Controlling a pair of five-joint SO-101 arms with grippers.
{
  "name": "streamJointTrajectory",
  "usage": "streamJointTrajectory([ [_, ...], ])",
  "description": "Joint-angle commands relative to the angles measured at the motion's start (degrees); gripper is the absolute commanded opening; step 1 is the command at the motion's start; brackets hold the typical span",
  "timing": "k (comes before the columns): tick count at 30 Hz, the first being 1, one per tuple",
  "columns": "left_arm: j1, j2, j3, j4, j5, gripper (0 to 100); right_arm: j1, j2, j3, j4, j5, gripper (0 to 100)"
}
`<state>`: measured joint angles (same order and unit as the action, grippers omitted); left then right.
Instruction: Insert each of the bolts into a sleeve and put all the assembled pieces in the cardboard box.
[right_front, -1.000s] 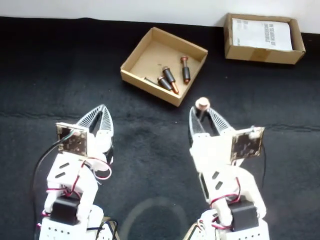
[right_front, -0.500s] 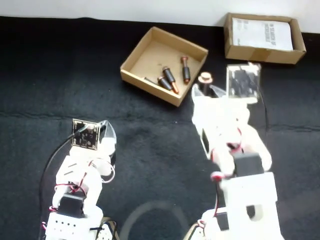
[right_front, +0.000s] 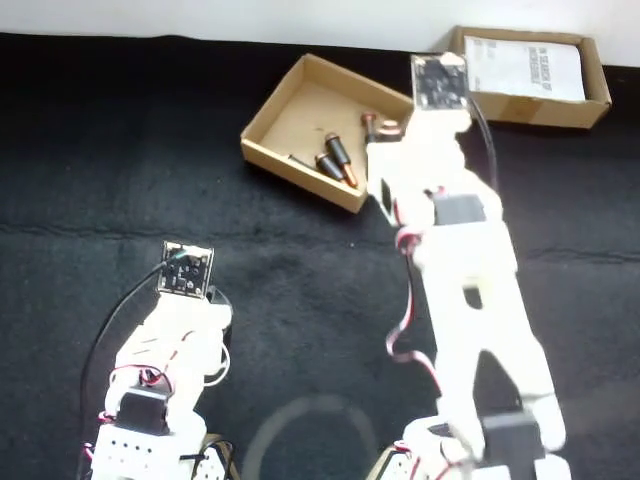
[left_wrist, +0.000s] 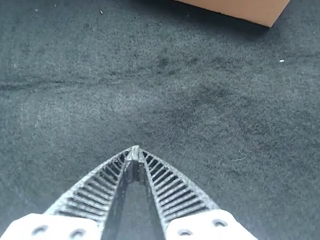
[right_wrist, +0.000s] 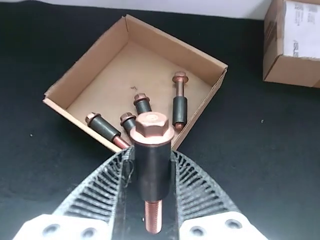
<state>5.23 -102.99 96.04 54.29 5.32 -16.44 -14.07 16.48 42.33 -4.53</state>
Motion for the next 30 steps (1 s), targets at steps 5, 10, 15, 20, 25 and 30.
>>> streamJointTrajectory([
  [5, -0.57, -0.57, 1.10, 0.18, -0.26, 1, 0.31, 17.01, -20.35, 0.04, -0.26, 0.6],
  [10, -0.57, -0.57, 1.10, 0.18, -0.26, 1, 0.40, 28.70, -36.53, 3.30, -0.26, 0.6],
  [15, -0.66, -0.57, 1.10, 0.18, -0.35, 1, 0.31, 40.57, -52.18, 9.36, -0.26, 0.7],
  [20, -2.59, -0.57, 1.10, 0.09, -0.35, 1, 0.13, 52.00, -65.54, 14.99, -0.26, 0.7],
  [25, -4.09, -0.57, 1.10, -0.18, -0.35, 1, 0.22, 62.64, -74.07, 19.30, -0.18, 0.7],
  [30, -4.26, -0.57, 1.10, -1.32, -0.35, 1, 0.48, 70.55, -78.81, 23.25, 3.96, 0.8],
])
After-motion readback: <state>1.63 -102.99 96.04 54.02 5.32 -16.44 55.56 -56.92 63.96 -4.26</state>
